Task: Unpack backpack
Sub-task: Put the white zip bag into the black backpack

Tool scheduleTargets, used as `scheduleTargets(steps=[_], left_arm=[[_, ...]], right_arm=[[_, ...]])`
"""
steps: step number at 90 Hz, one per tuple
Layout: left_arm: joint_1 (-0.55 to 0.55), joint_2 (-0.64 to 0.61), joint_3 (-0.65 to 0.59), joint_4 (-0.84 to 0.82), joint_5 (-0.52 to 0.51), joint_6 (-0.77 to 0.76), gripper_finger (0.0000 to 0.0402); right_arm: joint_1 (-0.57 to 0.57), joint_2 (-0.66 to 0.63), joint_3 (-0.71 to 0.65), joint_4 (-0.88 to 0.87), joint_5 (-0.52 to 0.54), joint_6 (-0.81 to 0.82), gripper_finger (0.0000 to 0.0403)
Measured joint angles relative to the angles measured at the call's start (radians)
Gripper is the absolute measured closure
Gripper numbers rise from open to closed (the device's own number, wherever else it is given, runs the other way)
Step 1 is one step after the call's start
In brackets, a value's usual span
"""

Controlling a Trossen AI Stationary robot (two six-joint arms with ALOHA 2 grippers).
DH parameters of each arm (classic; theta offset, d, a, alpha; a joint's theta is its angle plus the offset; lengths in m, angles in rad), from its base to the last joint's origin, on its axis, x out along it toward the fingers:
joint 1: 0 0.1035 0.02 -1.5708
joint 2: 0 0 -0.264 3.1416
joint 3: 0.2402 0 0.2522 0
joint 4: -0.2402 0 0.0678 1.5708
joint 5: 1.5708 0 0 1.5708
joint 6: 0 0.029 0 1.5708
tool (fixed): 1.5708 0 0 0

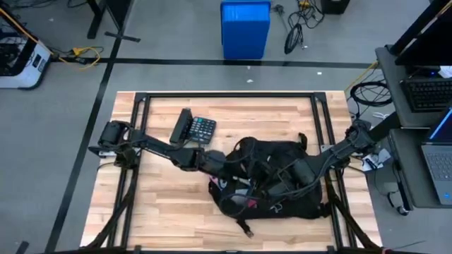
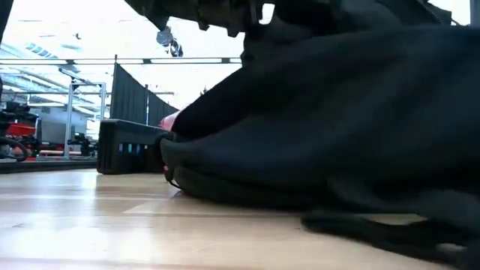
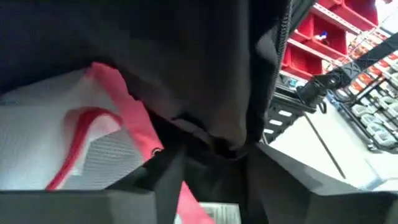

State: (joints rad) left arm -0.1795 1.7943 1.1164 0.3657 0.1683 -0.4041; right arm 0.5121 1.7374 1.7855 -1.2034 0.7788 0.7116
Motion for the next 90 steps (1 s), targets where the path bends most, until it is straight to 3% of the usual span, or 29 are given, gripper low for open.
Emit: scheduleTargets(steps=[9,16,32,44,58,79,90], left_arm=[[0.001,-0.040,0.001,-0.064,0.073,-0.005,0.0193],[0.000,-0.104,0.000,-0.251,0.069,-0.007,0.0187],[-0.020,-0.272,0.000,-0.739,-0.224,0.007,0.0197],[-0.051,-0.345,-0.010,-0.977,-0.316,-0.038,0.0204],[-0.074,-0.348,-0.091,-0.974,-0.386,-0.018,0.0205],[-0.069,-0.330,-0.268,-0.648,-0.382,0.058,0.0205],[-0.087,-0.330,-0.293,-0.636,-0.502,0.154,0.0205]], right_arm=[[0.001,0.000,0.000,-0.007,0.004,0.001,0.0399],[0.007,0.000,0.000,-0.015,0.004,0.000,0.0399],[0.010,0.000,0.000,-0.020,-0.015,-0.006,0.0399],[0.013,0.000,0.000,-0.019,-0.018,-0.018,0.0399],[0.013,0.000,0.000,-0.019,-0.021,-0.020,0.0399],[0.013,0.000,0.000,-0.019,-0.027,-0.025,0.0399],[0.013,0.000,0.000,-0.019,-0.028,-0.025,0.0399]])
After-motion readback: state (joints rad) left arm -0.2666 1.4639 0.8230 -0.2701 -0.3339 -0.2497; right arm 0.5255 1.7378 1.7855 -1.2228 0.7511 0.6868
